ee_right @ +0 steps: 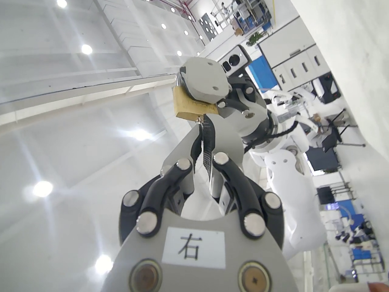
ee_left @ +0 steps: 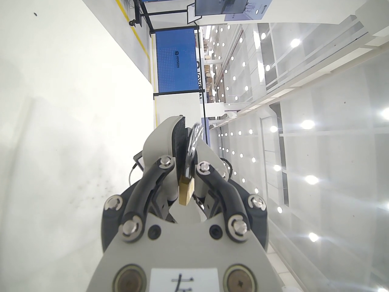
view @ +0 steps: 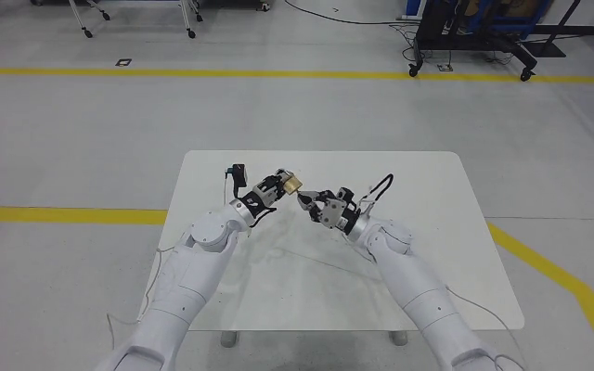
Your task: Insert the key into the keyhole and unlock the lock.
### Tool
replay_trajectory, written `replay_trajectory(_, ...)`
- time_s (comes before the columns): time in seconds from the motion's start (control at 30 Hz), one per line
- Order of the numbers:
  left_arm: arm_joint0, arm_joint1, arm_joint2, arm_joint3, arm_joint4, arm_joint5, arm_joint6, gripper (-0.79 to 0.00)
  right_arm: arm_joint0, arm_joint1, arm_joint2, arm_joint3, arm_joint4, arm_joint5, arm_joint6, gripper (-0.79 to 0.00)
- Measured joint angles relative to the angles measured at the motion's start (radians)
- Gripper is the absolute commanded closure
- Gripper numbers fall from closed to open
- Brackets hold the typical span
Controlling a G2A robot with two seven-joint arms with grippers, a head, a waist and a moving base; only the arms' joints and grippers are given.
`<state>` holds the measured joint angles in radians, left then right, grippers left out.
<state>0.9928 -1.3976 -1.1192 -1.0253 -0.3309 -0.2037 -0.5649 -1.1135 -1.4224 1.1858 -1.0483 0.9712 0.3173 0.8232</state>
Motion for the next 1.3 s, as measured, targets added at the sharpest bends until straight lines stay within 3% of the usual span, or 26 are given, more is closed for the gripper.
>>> replay_trajectory(0.17, -0.001, 0.0, 0.0, 0.002, 0.003, -0.005, -0.002, 0.0, 0.032, 0.003, 0.006, 0.054, 0.039, 0.085, 0.042, 0.0)
replay_trajectory(0.37, -0.001, -0.001, 0.0, 0.004, 0.005, -0.01, -0.001, 0.0, 0.046, 0.004, 0.002, 0.072, 0.027, 0.054, 0.028, -0.009)
replay_trajectory(0.4, -0.001, -0.001, 0.0, 0.004, 0.006, -0.01, 0.0, 0.0, 0.046, 0.005, 0.0, 0.07, 0.011, 0.041, 0.026, -0.212)
replay_trajectory(0.43, -0.001, -0.001, 0.0, 0.004, 0.006, -0.009, 0.0, 0.0, 0.045, 0.007, -0.002, 0.066, -0.006, 0.029, 0.022, -0.474)
replay_trajectory(0.47, -0.001, -0.001, 0.0, 0.004, 0.006, -0.008, 0.001, 0.0, 0.044, 0.009, -0.003, 0.062, -0.023, 0.015, 0.015, -0.785)
replay_trajectory(0.77, -0.001, -0.003, -0.01, -0.004, -0.02, 0.03, 0.014, 0.0, -0.024, 0.035, 0.047, -0.044, -0.158, -0.17, -0.034, -0.785)
replay_trajectory(0.9, -0.013, 0.004, 0.002, -0.032, 0.056, 0.102, 0.001, 0.0, -0.113, 0.066, 0.148, -0.164, -0.282, -0.342, -0.093, -0.785)
replay_trajectory(1.03, -0.04, 0.012, 0.067, -0.085, 0.232, 0.207, -0.078, 0.0, -0.226, 0.089, 0.263, -0.305, -0.367, -0.472, -0.2, -0.785)
replay_trajectory(1.17, -0.069, 0.01, 0.152, -0.122, 0.383, 0.305, -0.167, 0.0, -0.239, 0.09, 0.277, -0.324, -0.373, -0.481, -0.211, -0.785)
replay_trajectory(1.3, -0.109, -0.002, 0.241, -0.098, 0.517, 0.389, -0.195, 0.0, -0.238, 0.09, 0.275, -0.321, -0.372, -0.48, -0.21, -0.785)
